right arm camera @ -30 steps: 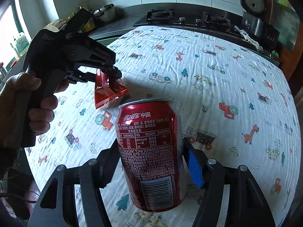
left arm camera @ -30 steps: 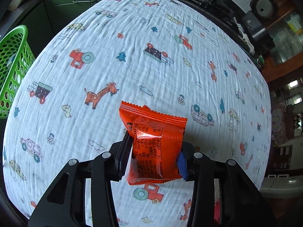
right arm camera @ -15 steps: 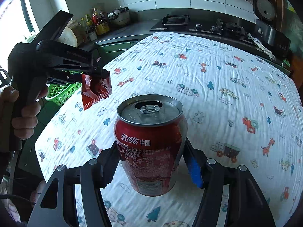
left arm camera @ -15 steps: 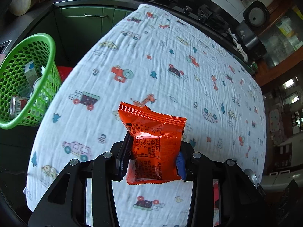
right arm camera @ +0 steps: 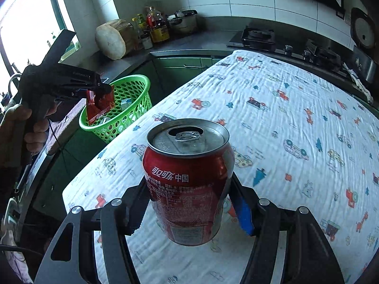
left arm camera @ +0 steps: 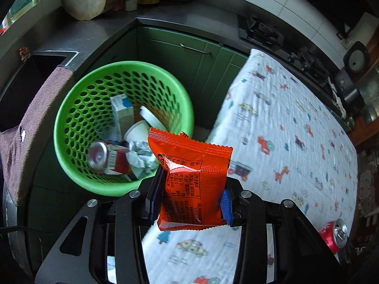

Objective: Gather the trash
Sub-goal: 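Carry the snack bag with the left tool over the basket and release it, then carry the Coke can with the right tool over the basket and release it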

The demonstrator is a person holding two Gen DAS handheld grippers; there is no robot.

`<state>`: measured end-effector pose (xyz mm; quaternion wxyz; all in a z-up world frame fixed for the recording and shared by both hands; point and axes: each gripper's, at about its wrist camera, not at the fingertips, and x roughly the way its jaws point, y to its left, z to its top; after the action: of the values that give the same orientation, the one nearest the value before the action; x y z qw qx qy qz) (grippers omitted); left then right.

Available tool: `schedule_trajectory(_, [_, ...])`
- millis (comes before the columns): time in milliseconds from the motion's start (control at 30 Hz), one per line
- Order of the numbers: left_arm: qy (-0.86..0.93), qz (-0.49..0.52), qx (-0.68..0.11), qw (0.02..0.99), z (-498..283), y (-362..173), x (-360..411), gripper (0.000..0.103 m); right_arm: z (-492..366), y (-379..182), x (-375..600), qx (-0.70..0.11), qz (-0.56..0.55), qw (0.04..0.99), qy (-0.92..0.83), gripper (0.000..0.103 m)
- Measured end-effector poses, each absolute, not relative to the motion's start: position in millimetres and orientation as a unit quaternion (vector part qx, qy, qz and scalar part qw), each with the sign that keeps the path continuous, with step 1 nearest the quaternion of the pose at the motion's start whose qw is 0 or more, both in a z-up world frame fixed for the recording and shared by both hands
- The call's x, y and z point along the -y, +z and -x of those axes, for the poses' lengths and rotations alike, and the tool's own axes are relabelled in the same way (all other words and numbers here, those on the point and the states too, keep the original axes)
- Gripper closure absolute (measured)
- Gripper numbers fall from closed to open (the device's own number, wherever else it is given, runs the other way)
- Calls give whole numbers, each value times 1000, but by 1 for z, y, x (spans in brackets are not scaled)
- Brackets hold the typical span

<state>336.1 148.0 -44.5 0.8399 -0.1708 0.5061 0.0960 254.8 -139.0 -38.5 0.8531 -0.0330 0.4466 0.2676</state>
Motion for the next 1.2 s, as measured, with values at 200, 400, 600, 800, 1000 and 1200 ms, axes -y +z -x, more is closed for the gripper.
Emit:
schedule_trajectory(200, [131,186,-510,830,-349,-59,-220,62,-267,-37,99,-445,40,848,285,42])
schedule_trajectory(400, [138,199,-514,823,-368,-77,-261,60,-285,-37,63,-448,48,843,295,42])
schedule_trajectory(600, [134,203,-519,820,-382,-93,-281,50,-300,-38,34,-450,54,840,300,42])
schedule_trajectory(800, [128,221,-516,818,-389,-103,-299,39,-310,-38,7,-451,60,836,309,42])
schedule_trajectory(1000, [126,228,-515,817,-388,-104,-311,33,-321,-36,-18,-447,63,833,319,42])
schedule_trajectory(1200, [126,206,-502,830,-376,-90,-316,30,-339,-35,-48,-441,63,830,337,42])
